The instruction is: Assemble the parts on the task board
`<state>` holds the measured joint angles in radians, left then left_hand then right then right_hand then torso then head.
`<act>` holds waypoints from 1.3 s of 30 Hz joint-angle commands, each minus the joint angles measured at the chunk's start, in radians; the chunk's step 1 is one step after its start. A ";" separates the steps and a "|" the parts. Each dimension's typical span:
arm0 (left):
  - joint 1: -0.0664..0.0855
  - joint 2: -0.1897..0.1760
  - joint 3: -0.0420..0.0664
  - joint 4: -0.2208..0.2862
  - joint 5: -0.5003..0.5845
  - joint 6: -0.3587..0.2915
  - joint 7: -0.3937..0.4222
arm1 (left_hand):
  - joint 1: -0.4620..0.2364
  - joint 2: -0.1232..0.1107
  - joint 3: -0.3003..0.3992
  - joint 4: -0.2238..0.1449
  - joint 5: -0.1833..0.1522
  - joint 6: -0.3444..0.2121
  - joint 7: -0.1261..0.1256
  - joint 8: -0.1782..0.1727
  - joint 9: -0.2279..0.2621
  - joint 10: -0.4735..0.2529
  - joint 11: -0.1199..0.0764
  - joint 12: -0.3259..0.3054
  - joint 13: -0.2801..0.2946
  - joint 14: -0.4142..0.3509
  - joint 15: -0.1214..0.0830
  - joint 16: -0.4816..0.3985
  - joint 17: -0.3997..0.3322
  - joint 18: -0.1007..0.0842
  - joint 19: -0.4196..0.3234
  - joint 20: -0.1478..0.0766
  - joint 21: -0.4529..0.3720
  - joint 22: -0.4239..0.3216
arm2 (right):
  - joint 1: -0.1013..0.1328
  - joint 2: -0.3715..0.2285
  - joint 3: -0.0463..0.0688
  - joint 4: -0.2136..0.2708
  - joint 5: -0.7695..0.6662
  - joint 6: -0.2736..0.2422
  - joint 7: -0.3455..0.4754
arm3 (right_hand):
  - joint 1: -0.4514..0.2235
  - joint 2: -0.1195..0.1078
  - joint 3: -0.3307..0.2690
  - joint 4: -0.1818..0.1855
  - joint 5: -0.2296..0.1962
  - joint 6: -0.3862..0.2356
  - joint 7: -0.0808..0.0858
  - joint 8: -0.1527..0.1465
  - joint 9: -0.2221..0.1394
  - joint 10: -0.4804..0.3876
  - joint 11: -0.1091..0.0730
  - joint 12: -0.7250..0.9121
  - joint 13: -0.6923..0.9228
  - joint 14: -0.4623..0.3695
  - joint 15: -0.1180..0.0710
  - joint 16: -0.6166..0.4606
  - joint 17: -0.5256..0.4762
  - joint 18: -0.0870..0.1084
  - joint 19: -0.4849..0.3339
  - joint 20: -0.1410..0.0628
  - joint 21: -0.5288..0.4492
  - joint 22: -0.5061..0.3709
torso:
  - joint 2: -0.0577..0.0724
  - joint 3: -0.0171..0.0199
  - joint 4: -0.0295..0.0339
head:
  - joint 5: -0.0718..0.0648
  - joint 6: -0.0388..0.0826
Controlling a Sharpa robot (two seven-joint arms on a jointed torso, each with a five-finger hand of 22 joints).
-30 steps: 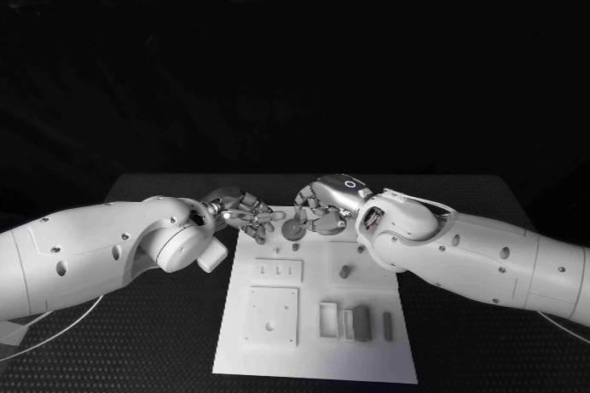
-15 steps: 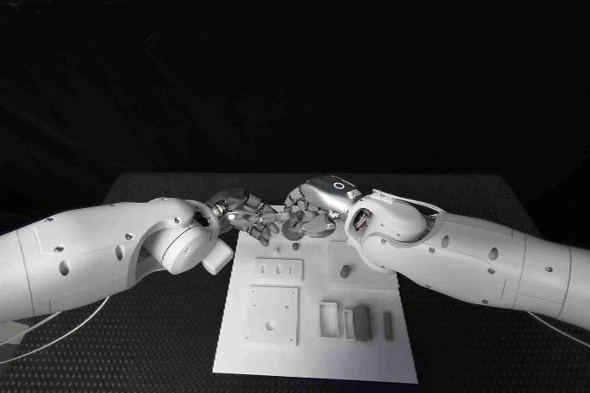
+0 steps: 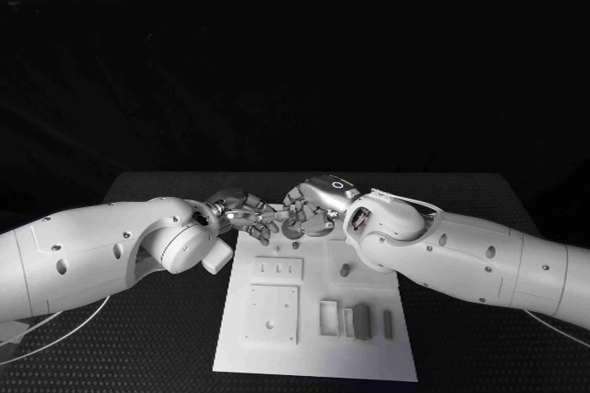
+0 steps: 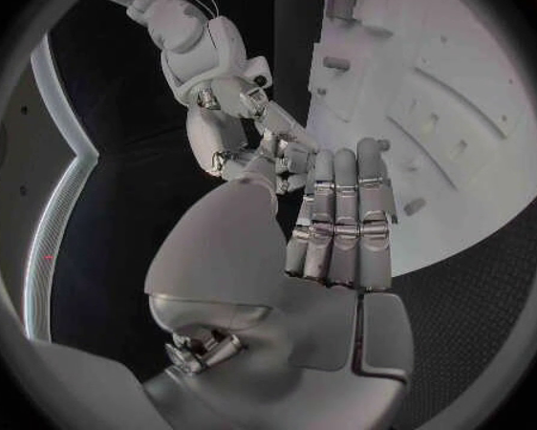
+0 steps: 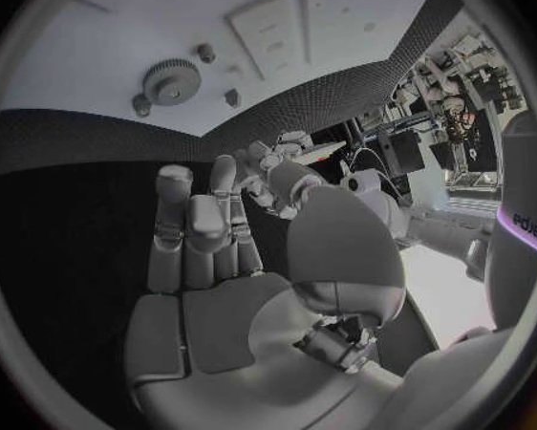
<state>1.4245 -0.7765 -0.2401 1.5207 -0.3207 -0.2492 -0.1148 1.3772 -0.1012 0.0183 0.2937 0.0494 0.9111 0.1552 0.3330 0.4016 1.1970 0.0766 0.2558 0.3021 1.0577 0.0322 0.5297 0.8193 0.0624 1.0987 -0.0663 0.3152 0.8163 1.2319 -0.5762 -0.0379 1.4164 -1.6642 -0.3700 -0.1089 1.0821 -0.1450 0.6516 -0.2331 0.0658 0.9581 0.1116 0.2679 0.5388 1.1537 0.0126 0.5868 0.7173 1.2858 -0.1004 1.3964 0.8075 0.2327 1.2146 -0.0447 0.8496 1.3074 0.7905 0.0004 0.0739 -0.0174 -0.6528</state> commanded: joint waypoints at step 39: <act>0.000 0.006 0.001 0.009 0.042 0.001 -0.031 | -0.001 0.038 -0.004 0.000 -0.001 0.025 -0.007 0.004 -0.001 -0.004 -0.007 0.016 0.030 0.005 -0.007 0.015 0.012 0.014 -0.001 -0.006 0.011 0.018 | -0.004 0.010 0.000 0.007 0.022 -0.004 -0.010 | -0.002 0.009 -0.001 -0.024 0.001 -0.012 0.026 -0.013 -0.023 0.087 0.016 -0.238 -0.181 0.006 0.019 -0.007 -0.006 0.029 -0.002 0.005 -0.005 0.019 | -0.001 -0.0006 0.0003 | 0.002 -0.009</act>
<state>1.4246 -0.7724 -0.2401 1.5291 -0.2863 -0.2474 -0.1423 1.3775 -0.0722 0.0183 0.2937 0.0494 0.9309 0.1496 0.3331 0.4018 1.1937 0.0730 0.2670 0.3312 1.0615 0.0283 0.5388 0.8308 0.0619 1.0989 -0.0658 0.3223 0.8340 1.2281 -0.5673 -0.0380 1.4207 -1.6387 -0.3699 -0.1150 1.0821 -0.1450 0.6528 -0.2511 0.0658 0.9612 0.1148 0.2562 0.5162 1.2070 0.0203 0.3552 0.5365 1.2939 -0.0841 1.3951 0.8024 0.2316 1.2167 -0.0422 0.8499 1.3073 0.7902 -0.0002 0.0737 -0.0156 -0.6612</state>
